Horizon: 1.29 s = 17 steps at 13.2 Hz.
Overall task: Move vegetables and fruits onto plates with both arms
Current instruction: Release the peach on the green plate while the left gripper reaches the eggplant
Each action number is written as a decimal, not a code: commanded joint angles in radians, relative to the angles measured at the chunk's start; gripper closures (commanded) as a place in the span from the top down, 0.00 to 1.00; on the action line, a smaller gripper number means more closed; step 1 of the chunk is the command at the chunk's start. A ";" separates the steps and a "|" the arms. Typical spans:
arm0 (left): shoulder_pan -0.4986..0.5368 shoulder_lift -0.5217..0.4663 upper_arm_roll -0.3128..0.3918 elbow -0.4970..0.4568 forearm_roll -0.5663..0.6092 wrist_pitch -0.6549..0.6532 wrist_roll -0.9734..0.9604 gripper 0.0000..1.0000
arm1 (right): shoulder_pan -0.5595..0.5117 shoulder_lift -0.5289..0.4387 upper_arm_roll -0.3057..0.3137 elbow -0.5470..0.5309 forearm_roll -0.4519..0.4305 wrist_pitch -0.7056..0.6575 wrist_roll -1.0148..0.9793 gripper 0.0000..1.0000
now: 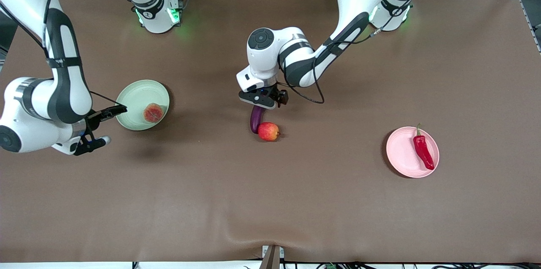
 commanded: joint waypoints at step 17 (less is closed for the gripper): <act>-0.039 -0.084 -0.055 0.022 0.014 -0.181 -0.046 0.00 | 0.361 0.038 0.024 0.151 0.193 0.076 0.723 1.00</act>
